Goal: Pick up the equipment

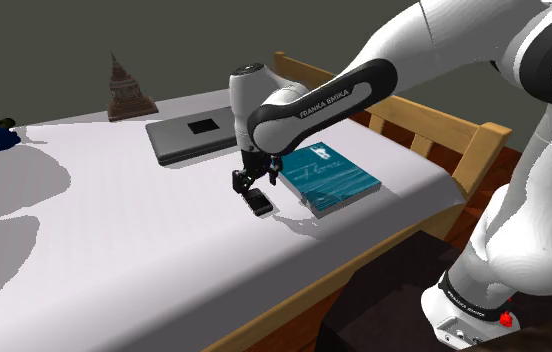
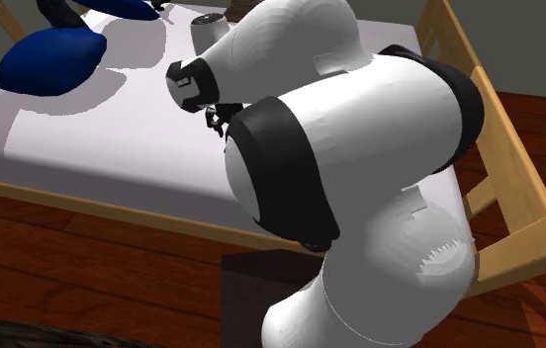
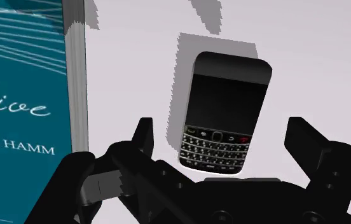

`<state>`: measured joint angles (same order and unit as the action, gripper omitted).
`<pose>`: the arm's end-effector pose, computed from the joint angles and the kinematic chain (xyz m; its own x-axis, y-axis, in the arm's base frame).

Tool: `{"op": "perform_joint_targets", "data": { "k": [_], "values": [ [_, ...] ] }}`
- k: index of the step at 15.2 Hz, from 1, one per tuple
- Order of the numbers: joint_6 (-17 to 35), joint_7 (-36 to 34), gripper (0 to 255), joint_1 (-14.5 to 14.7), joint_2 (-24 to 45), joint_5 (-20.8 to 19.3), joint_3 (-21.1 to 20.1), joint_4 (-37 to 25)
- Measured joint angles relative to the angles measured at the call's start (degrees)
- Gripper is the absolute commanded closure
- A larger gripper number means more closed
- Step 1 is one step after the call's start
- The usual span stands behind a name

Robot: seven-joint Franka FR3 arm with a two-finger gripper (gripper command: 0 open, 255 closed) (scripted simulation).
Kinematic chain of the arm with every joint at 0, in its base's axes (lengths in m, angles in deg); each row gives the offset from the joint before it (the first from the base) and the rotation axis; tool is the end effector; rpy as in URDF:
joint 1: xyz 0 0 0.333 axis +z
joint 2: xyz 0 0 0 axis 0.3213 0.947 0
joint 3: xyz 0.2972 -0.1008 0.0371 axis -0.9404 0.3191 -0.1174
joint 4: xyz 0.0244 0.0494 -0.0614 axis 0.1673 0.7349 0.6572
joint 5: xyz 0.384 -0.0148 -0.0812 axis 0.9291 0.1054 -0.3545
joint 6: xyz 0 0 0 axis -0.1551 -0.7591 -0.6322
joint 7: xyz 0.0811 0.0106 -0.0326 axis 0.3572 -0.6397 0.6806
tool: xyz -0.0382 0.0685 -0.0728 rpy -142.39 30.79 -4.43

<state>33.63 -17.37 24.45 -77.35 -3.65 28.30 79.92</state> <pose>0.5405 0.1778 0.3937 0.9862 -0.1634 0.0252 -0.1646 -0.9847 0.0563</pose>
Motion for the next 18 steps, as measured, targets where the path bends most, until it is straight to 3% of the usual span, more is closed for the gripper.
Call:
{"op": "perform_joint_targets", "data": {
  "k": [8, 9, 18],
  "values": [
    [5.1, -1.7, 0, 0.4, 4.5, -1.8, 0.1, 0.8],
    [5.4, -1.8, 255, 0.4, 4.7, -1.8, 0.1, 0.9],
    [5.7, -1.9, 255, 0.5, 4.7, -1.9, 0.1, 1.1]
  ]
}}
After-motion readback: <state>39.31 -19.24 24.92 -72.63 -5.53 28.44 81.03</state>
